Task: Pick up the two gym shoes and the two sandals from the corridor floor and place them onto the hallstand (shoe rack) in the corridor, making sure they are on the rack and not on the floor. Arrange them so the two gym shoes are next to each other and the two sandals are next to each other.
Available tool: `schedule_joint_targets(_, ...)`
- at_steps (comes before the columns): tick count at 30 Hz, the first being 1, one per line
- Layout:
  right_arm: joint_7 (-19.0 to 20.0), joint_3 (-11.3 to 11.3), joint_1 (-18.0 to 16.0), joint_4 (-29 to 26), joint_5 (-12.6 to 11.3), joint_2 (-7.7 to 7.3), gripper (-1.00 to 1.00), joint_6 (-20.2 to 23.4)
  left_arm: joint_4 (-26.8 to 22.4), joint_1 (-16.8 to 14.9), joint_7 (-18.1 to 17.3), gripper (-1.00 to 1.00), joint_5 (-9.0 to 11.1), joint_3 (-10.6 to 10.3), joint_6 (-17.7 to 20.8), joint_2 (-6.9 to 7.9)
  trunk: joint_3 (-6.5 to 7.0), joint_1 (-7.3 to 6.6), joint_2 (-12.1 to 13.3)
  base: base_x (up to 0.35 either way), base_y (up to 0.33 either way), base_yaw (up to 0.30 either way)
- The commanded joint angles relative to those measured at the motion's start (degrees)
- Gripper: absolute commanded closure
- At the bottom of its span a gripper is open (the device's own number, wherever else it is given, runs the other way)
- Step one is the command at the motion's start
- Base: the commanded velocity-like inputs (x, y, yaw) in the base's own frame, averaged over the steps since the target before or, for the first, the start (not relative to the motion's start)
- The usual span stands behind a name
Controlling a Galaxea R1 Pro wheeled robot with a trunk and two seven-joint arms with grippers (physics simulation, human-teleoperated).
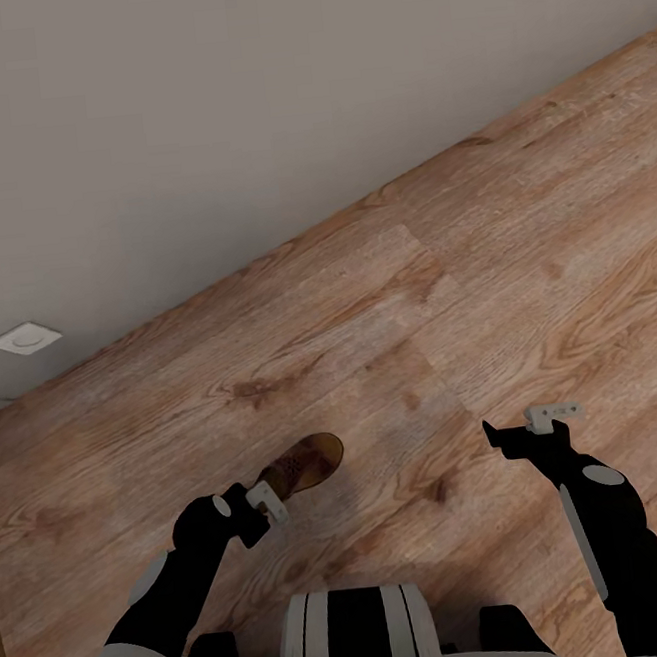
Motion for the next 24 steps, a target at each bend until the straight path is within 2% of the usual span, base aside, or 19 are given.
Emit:
schedule_joint_targets(1, 0.5, -0.1, 0.0, -0.1, 0.6, 0.01, -1.00, 0.2, -0.1, 0.0, -0.4, 1.00, -0.3, 0.3, 0.3, -0.01, 0.20, -0.03, 0.0, 0.000, 0.000, 0.000)
schedule_joint_targets(4, 0.5, -0.1, 0.0, -0.1, 0.6, 0.01, -1.00, 0.2, -0.1, 0.0, -0.4, 1.00, -0.1, 1.9, 0.3, 0.01, 0.86, -0.11, 0.0, 0.000, 0.000, 0.000)
schedule_joint_targets(5, 0.5, -0.1, 0.0, -0.1, 0.6, 0.01, -1.00, 0.2, 0.0, 0.0, -0.4, 1.00, 0.0, 3.1, 0.3, -0.01, 1.08, -0.13, 0.1, 0.000, 0.000, 0.000)
schedule_joint_targets(6, 0.5, -0.1, 0.0, -0.1, 0.6, 0.01, -1.00, 0.2, 0.1, 0.0, -0.5, 1.00, 0.2, 5.1, 0.3, -0.02, 1.31, -0.16, 0.1, 0.000, 0.000, 0.000)
schedule_joint_targets(12, 0.5, 0.0, 0.0, -0.1, 0.6, 0.14, -1.00, 0.1, 0.7, 0.1, -0.5, 1.00, 1.0, 9.9, 0.2, -0.03, 2.64, -0.31, 0.1, 0.000, 0.000, 0.000)
schedule_joint_targets(14, 0.5, 0.1, 0.0, -0.1, 0.6, 0.23, -1.00, 0.0, 0.9, 0.1, -0.5, 1.00, 2.6, 11.3, 0.0, 0.01, 3.08, -0.37, 0.2, 0.000, 0.000, 0.000)
schedule_joint_targets(15, 0.5, 0.1, 0.0, -0.1, 0.6, 0.32, -1.00, 0.1, 0.9, 0.8, -0.5, 1.00, 6.0, 13.2, -0.2, 0.17, 3.31, -0.39, 0.2, 0.000, 0.000, -0.014)
schedule_joint_targets(17, 0.5, 0.1, 0.0, -0.1, 0.6, 0.40, -1.00, 0.0, 0.9, 1.2, -0.4, 1.00, 8.1, 14.6, -0.3, 0.24, 3.82, -0.44, 0.2, 0.000, 0.000, -0.051)
schedule_joint_targets(19, 0.5, 0.2, 0.0, -0.1, 0.6, 0.45, -1.00, 0.0, 0.9, 1.4, -0.4, 1.00, 9.7, 15.9, -0.5, 0.31, 4.37, -0.49, 0.2, 0.000, 0.000, -0.114)
schedule_joint_targets(24, 0.5, 0.1, 0.0, 0.0, 0.6, 0.46, -1.00, -0.1, 1.0, 1.7, -0.4, 1.00, 11.7, 18.2, -0.9, 0.44, 5.80, -0.62, 0.3, 0.000, 0.000, -0.161)
